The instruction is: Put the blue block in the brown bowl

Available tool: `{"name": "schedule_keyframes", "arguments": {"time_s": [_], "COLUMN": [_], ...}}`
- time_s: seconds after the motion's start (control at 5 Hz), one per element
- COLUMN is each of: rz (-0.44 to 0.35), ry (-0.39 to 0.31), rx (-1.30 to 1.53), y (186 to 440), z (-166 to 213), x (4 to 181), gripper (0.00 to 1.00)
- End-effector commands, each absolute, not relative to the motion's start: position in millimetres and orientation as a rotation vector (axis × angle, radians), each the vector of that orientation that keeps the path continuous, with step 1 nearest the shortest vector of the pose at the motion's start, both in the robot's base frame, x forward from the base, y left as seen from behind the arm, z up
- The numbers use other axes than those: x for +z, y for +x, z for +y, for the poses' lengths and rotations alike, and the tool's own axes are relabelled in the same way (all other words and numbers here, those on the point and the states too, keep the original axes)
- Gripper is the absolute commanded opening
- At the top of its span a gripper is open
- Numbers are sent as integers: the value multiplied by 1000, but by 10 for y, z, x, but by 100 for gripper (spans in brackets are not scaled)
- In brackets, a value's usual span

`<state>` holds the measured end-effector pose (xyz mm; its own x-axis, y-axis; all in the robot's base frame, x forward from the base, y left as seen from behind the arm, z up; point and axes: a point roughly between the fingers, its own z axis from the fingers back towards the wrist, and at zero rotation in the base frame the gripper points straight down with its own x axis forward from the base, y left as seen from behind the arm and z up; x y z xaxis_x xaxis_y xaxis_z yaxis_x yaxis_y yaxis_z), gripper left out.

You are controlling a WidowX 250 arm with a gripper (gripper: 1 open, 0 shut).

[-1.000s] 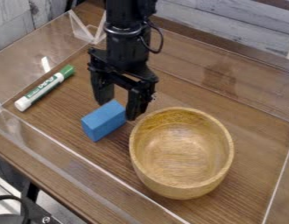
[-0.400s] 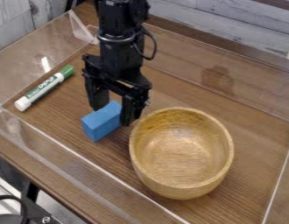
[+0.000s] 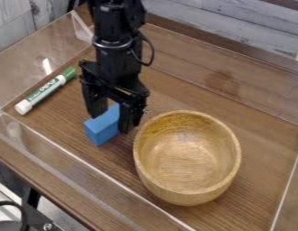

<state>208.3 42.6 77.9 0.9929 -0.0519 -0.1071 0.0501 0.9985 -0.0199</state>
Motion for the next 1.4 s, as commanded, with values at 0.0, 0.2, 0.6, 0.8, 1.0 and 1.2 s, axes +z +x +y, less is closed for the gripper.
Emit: {"name": "schedule_keyframes", "arguments": {"time_s": [0.0,0.2,0.6,0.8,1.0,1.2], "rz": [45,39,20,8,0,-7], "ry": [-12,-19,-37,-44,-46,-47], "rx": [-61,-73,-94,-104,-117,-129], "y": [2121,2102,2082,2081,2093,2106], "z": [466,471,484,493,509,528], "x": [873,850,812,794,774,753], "gripper": [100,100,100,100,100,100]}}
